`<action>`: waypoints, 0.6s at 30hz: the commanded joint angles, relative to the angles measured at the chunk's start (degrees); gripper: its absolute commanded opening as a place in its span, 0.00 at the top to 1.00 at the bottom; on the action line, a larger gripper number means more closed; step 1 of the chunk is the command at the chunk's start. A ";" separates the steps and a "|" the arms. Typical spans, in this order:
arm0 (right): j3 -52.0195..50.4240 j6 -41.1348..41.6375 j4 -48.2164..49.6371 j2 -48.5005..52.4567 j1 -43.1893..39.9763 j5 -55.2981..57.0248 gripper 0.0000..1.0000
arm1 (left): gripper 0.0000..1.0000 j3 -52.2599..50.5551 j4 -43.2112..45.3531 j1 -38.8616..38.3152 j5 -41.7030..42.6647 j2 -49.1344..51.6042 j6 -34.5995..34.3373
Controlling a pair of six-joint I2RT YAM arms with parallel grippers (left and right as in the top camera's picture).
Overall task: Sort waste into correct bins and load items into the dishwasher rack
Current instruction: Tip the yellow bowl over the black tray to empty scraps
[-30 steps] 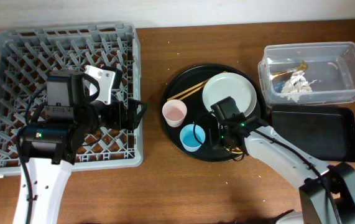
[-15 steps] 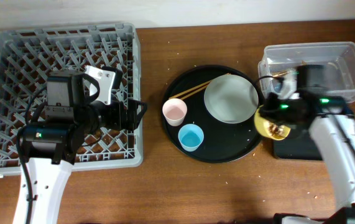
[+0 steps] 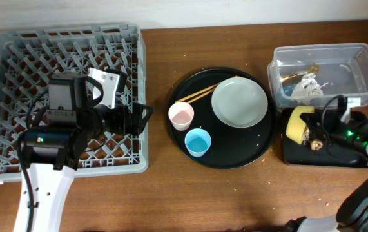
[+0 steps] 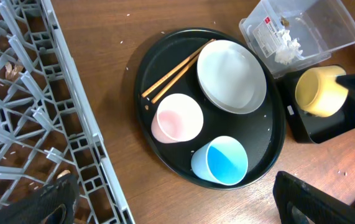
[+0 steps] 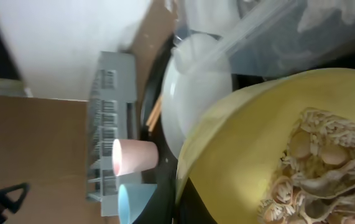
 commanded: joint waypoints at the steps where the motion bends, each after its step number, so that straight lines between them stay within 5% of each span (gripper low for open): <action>1: -0.17 -3.91 -0.04 -0.07 -4.24 -6.75 0.96 | 0.01 0.85 0.07 -0.09 0.63 -0.02 0.28; 13: -0.31 -15.78 -8.15 1.11 -9.81 -16.11 0.96 | 0.01 0.85 0.07 -0.09 0.63 -0.02 0.28; 18: -0.31 -12.55 -9.09 1.55 -9.79 -12.96 0.96 | 0.01 0.85 0.31 -0.09 0.61 -0.02 0.31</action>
